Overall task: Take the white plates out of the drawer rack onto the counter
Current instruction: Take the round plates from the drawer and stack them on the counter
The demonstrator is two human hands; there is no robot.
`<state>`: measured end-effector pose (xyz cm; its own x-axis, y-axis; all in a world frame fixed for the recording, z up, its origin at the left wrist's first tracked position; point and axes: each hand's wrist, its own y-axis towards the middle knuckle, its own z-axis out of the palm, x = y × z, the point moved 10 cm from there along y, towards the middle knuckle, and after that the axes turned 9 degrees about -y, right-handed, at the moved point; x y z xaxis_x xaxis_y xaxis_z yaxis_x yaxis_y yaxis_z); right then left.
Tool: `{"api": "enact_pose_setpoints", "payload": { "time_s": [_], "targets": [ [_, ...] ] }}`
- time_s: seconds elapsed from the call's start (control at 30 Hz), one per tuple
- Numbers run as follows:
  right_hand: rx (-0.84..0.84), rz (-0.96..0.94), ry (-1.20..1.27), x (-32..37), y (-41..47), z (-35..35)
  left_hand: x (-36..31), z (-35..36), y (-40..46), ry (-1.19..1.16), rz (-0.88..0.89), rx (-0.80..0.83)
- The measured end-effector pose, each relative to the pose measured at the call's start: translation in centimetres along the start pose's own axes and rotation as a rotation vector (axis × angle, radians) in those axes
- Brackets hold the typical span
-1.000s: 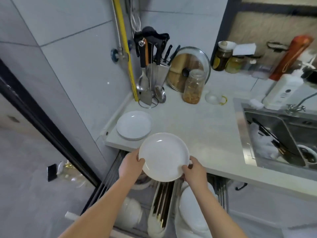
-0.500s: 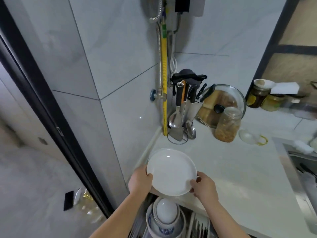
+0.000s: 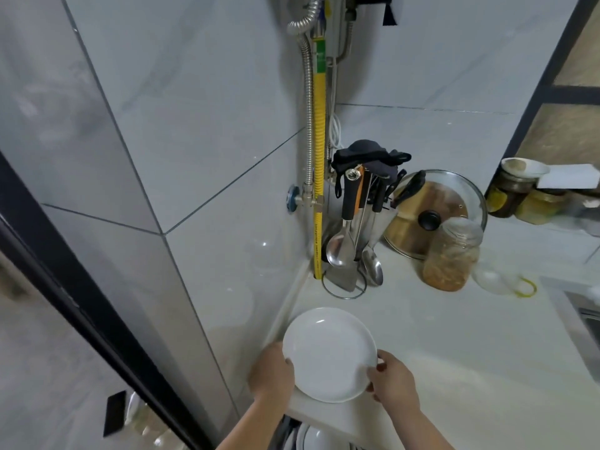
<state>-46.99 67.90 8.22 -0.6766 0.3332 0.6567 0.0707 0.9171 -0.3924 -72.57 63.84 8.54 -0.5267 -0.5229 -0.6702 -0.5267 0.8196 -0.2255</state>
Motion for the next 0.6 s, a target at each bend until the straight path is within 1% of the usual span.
{"api": "enact_pose_setpoints", "payload": {
  "time_s": [0.13, 0.5, 0.6],
  "targets": [
    [0.014, -0.015, -0.052, -0.2, 1.0, 0.7, 0.1, 0.4, 0.6, 0.093, 0.009, -0.002],
    [0.024, -0.031, -0.074, -0.3, 2.7, 1.8, 0.6, 0.8, 2.0, 0.082, 0.011, -0.044],
    [0.014, -0.066, -0.080, -0.2, 3.2, 1.9, 0.6, 1.4, 2.3, 0.105, 0.020, -0.043]
  ]
}}
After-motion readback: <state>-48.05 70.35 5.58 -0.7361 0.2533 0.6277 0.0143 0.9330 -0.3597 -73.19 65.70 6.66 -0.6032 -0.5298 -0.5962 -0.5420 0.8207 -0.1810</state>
